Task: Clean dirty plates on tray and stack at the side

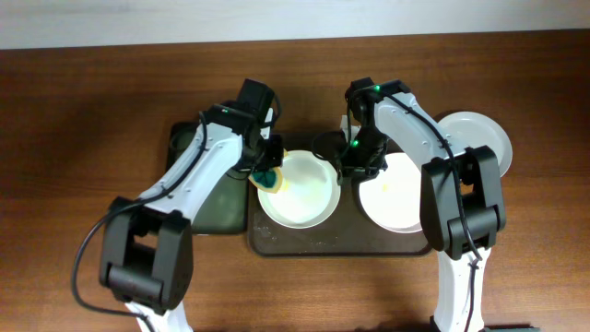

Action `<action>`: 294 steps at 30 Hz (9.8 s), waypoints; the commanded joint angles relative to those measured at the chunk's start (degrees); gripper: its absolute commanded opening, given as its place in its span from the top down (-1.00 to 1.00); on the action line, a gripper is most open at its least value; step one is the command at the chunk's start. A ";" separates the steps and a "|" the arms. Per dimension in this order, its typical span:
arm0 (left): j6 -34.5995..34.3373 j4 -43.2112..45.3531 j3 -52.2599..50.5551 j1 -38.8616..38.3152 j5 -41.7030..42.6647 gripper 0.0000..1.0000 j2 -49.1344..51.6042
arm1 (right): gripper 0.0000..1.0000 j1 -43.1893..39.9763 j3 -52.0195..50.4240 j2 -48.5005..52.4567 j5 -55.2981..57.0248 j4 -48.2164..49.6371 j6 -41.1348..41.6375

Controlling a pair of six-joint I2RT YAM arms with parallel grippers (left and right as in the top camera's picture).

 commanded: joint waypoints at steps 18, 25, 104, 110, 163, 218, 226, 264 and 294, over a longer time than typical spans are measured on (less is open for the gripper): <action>-1.01 3.30 0.24 -1.60 0.00 1.00 6.64 | 0.91 0.37 -7.76 -2.14 -2.34 9.05 1.01; -5.14 4.90 0.63 -2.36 9.11 1.00 6.62 | 0.91 0.37 -7.76 -2.14 -2.32 9.03 1.03; 7.89 -19.80 6.62 25.03 -0.35 1.00 -20.28 | 0.92 0.63 18.51 -3.80 3.78 -4.66 0.98; 7.89 -19.21 6.60 26.32 0.66 1.00 -19.80 | 0.92 5.22 22.80 -3.43 9.97 -1.01 6.10; 7.87 -19.85 6.60 26.32 -0.39 1.00 -17.81 | 0.92 -16.41 21.77 -7.34 4.85 0.96 6.32; 7.89 -19.87 6.60 26.32 -0.39 0.98 -17.81 | 0.00 -31.95 -13.03 -16.50 11.04 -16.85 -5.20; 7.89 -20.44 6.60 26.32 -0.39 0.97 -17.81 | 0.23 -29.64 -23.39 -16.59 11.74 -2.93 -0.57; 3.76 -8.85 6.60 3.19 0.55 1.00 -10.38 | -0.08 -8.00 -21.20 -16.52 -3.72 15.89 4.13; -0.35 5.40 6.60 -12.02 2.62 1.00 8.17 | 0.74 -12.83 -30.42 -16.48 -8.09 27.54 -3.17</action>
